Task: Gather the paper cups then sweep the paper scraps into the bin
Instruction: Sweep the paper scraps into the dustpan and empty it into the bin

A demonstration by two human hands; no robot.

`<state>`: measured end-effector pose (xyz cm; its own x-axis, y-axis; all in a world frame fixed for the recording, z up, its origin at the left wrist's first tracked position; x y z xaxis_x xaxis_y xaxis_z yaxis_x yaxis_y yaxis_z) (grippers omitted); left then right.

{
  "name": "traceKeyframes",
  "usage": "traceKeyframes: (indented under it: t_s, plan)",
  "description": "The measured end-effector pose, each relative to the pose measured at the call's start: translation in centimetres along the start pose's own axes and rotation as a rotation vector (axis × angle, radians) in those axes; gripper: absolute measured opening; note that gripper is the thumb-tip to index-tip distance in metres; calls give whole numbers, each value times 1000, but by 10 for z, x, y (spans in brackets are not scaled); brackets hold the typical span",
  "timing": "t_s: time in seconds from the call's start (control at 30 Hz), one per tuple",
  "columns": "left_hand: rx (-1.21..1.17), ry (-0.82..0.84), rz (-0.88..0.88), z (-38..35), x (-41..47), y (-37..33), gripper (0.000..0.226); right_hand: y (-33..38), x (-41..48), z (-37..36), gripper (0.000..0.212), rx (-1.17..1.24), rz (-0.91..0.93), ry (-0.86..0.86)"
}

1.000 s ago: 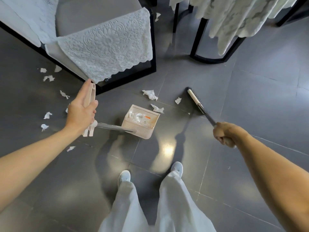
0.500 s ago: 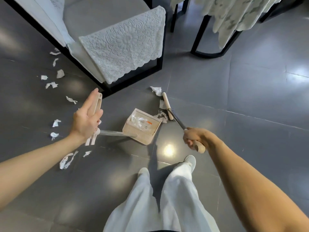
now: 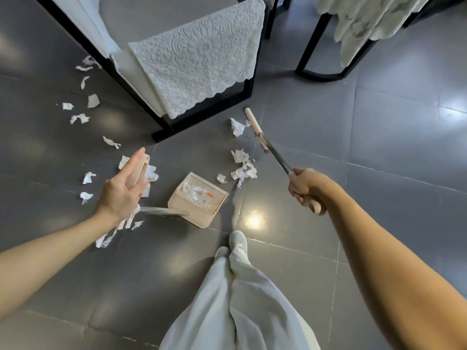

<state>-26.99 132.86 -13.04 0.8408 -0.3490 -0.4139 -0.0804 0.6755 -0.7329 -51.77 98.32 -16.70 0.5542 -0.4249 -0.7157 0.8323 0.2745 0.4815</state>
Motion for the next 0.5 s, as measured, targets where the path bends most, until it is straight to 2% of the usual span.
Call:
traceKeyframes:
  t_s: [0.1, 0.2, 0.37, 0.5]
  plan:
    - [18, -4, 47, -2, 12, 4, 68, 13, 21, 14, 33, -100, 23, -27]
    - [-37, 13, 46, -3, 24, -5, 69, 34, 43, 25, 35, -308, 51, -9]
    - [-113, 68, 43, -18, 39, -21, 77, 48, 61, 24, 48, -569, 54, 66]
    - [-121, 86, 93, -18, 41, -23, 73, 36, 49, 12, 57, -581, 39, 191]
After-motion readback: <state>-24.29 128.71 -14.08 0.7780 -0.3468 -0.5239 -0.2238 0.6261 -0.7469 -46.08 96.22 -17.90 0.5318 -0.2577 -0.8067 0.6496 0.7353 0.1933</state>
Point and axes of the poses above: each hand's wrist, its own x-axis towards the middle knuckle, its own z-axis out of the back of the hand, y = z × x, the point moved 10 cm from there along x, towards the middle knuckle, and after that the axes turned 13 degrees about z, right-handed, at the moved point
